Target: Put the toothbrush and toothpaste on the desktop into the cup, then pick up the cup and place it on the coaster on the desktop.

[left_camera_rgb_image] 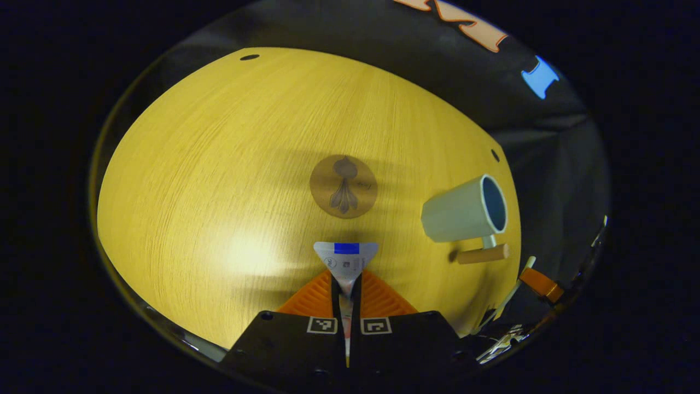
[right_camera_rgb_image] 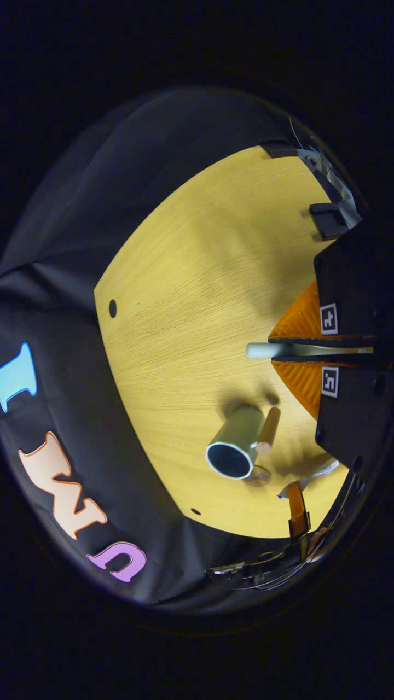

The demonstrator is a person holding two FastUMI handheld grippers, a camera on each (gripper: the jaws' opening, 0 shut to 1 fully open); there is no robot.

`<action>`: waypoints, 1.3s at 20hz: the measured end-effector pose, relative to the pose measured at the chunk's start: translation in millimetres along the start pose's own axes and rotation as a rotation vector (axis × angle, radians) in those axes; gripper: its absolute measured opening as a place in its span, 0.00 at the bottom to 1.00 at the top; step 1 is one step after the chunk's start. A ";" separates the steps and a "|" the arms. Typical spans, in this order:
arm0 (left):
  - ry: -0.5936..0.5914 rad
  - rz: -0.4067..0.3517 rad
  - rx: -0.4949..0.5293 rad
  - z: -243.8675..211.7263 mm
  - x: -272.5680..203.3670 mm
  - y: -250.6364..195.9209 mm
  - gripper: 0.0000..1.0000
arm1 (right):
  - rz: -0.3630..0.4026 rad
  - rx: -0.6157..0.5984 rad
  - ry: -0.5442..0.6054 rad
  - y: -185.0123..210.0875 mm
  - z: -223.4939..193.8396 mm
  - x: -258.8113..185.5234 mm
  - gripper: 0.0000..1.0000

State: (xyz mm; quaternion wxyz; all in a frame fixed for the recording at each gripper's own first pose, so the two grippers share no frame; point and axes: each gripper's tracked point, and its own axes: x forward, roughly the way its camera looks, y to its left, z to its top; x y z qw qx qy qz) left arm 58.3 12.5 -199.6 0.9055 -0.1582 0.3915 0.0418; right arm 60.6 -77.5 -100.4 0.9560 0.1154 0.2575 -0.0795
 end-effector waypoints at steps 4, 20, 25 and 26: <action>-0.180 -0.076 0.022 46.9 -33.7 -22.3 0.01 | 0.134 0.034 -0.113 42.3 55.8 -18.3 0.07; -0.705 -0.280 0.178 151.4 -122.8 -100.1 0.00 | 0.455 -0.063 -0.640 181.7 167.4 -18.4 0.07; -0.762 -0.329 0.250 162.7 -125.3 -104.9 0.00 | 0.367 -0.047 -0.681 160.5 142.3 12.4 0.07; -0.768 -0.347 0.268 164.2 -124.8 -106.8 0.00 | 0.354 -0.045 -0.688 157.3 137.5 14.7 0.05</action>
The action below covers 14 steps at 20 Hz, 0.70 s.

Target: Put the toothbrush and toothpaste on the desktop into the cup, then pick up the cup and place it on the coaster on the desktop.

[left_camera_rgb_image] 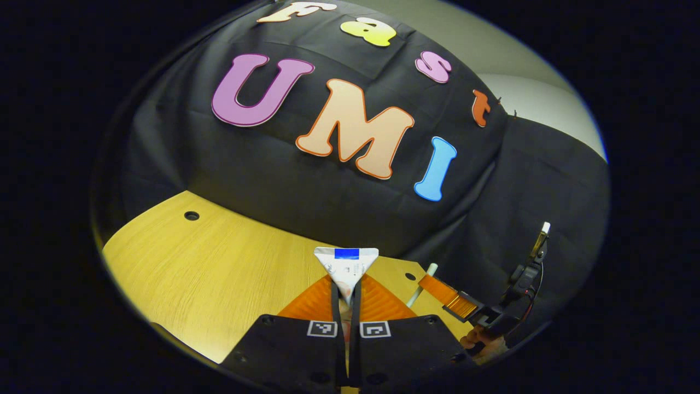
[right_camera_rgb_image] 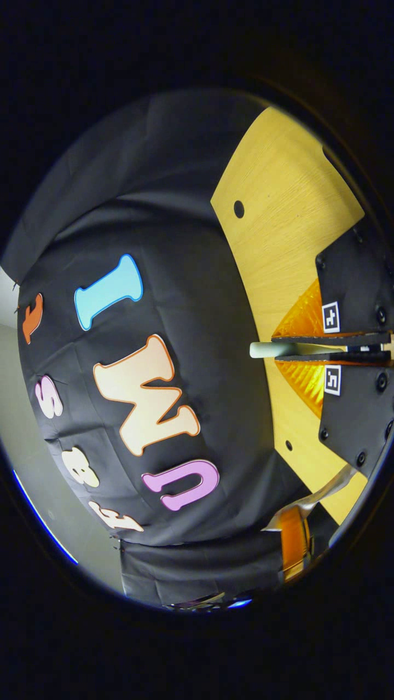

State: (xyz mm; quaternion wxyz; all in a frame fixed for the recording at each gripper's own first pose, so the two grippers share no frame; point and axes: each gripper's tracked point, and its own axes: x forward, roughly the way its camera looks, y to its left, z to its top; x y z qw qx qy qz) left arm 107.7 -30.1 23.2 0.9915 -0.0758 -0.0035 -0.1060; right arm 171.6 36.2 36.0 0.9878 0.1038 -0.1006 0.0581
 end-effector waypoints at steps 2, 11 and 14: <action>-0.005 -0.061 0.025 -3.6 5.1 -4.6 0.00 | -0.025 0.007 -0.010 -3.9 -11.3 -8.1 0.07; -0.004 -0.206 0.057 -14.5 7.7 -26.4 0.00 | -0.106 0.033 -0.046 -13.9 -23.6 -37.2 0.55; -0.011 -0.240 0.047 -14.6 15.7 -39.1 0.00 | -0.183 0.005 -0.080 -42.6 -4.1 -57.2 0.98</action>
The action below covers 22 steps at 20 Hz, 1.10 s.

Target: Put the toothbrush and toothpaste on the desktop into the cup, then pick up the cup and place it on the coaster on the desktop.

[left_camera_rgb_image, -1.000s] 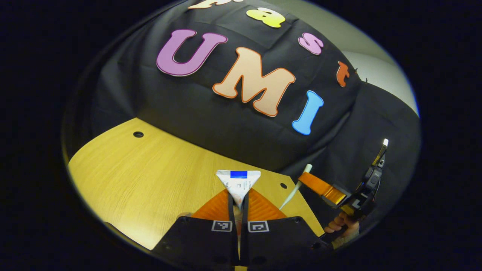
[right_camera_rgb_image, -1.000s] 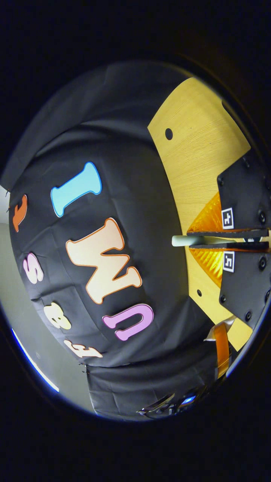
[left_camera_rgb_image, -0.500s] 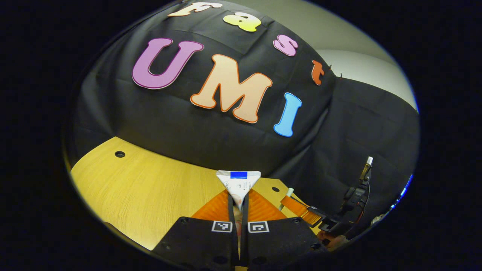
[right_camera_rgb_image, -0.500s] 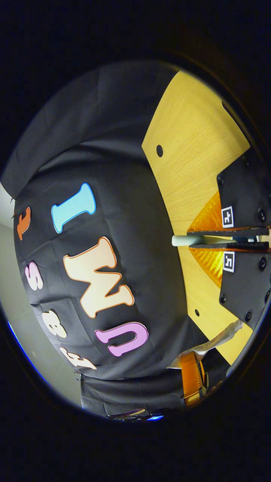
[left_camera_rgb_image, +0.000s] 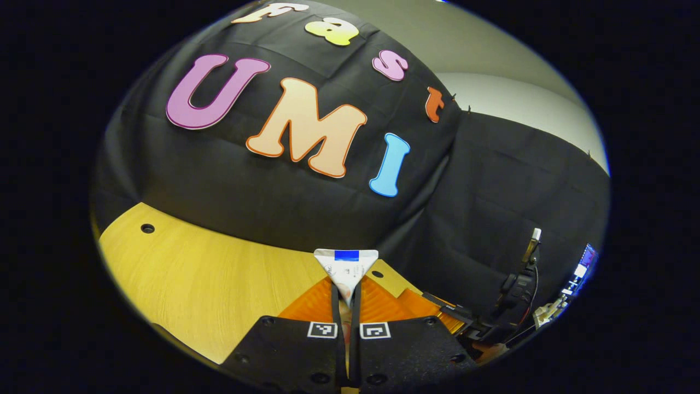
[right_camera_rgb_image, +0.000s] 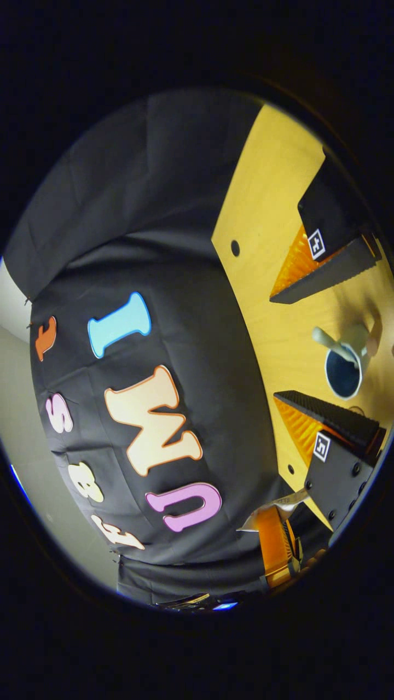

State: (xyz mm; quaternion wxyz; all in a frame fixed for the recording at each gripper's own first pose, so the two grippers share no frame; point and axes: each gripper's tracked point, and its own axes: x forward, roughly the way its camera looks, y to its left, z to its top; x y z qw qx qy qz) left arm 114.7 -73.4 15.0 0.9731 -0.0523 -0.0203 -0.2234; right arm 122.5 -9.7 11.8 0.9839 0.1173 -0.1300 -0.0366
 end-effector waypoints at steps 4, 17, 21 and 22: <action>-0.035 -0.051 -0.042 -2.2 26.3 -13.0 0.01 | -0.098 -0.025 0.010 -46.4 9.5 -30.0 0.98; -0.106 -0.175 0.123 -66.3 74.7 -21.8 0.01 | -0.251 -0.027 -0.041 -115.9 21.7 -97.9 0.98; -0.109 -0.193 0.151 -79.6 75.3 -23.7 0.02 | -0.240 -0.028 -0.037 -119.0 10.9 -100.1 0.98; -0.122 -0.191 0.162 -79.0 75.6 -22.9 0.02 | -0.236 -0.034 -0.037 -119.3 9.1 -101.0 0.98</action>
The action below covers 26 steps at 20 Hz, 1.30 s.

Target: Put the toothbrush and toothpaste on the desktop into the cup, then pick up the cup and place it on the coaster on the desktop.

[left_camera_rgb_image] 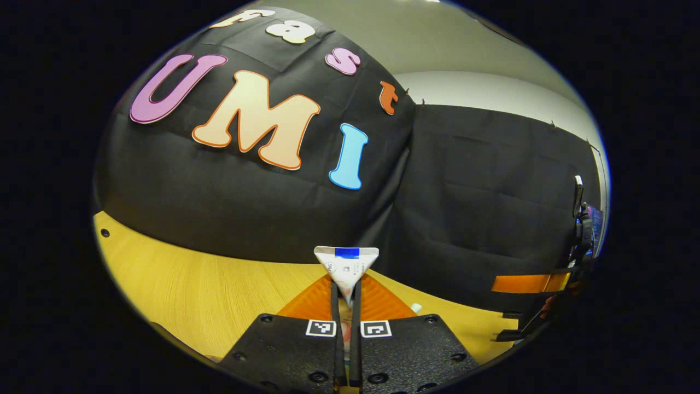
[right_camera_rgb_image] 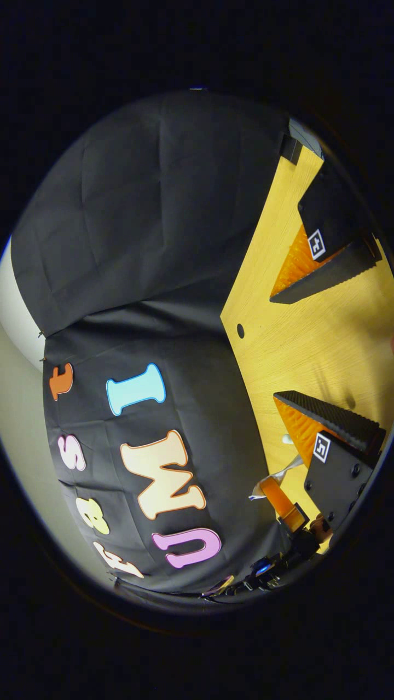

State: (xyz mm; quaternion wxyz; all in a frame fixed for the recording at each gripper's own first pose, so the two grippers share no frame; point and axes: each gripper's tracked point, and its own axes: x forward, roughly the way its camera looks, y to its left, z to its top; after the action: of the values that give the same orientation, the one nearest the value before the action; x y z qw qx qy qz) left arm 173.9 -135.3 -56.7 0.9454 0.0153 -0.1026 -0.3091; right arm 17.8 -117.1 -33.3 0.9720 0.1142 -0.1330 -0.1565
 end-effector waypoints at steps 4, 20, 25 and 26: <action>-0.008 -0.012 0.032 -3.5 -0.6 -2.8 0.07 | 0.015 -0.034 -0.003 -3.3 -3.0 -3.1 0.98; -0.019 0.004 0.035 -4.3 -28.7 -9.5 0.82 | 0.044 -0.087 0.039 -4.5 -19.8 -7.2 0.98; -0.030 0.029 0.053 7.0 -36.2 -1.8 0.82 | 0.055 -0.095 0.057 2.2 -23.4 -8.4 0.98; -0.028 0.035 0.050 10.3 -37.7 -0.5 0.82 | 0.061 -0.097 0.068 6.1 -24.7 -8.8 0.98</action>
State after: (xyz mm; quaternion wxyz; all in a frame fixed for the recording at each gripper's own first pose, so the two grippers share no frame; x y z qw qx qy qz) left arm 141.9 -113.2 -53.5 0.9484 0.0328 -0.1236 -0.2902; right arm 18.6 -104.1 -56.8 0.9847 0.0682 -0.0955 -0.1292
